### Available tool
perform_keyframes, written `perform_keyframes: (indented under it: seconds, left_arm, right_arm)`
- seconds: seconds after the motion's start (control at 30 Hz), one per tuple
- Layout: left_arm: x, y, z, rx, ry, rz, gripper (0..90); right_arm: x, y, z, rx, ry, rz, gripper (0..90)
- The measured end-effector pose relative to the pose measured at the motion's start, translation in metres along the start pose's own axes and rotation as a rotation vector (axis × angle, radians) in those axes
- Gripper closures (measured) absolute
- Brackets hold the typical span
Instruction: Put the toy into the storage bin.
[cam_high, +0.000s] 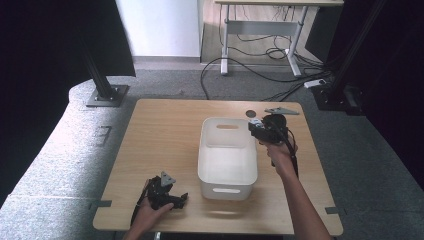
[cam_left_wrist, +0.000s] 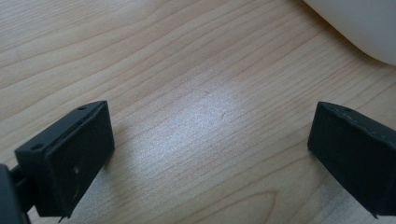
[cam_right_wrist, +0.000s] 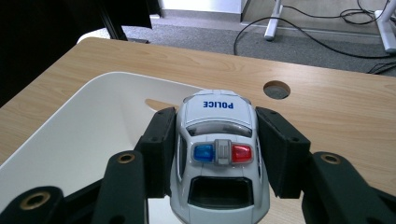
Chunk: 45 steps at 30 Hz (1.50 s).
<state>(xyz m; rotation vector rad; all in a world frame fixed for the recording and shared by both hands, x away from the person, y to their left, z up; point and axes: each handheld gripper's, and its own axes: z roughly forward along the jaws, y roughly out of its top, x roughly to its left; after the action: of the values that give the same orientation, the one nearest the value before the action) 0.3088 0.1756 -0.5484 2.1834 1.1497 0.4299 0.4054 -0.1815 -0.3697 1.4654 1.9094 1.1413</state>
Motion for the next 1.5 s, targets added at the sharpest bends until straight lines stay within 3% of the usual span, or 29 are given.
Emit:
perform_keyframes:
  seconds: [1.5]
  left_arm:
    - [0.0, 0.0, 0.0, 0.0, 0.0, -0.001, 0.4]
  right_arm:
    - [0.043, 0.015, 0.021, 0.013, 0.043, -0.044, 50.0]
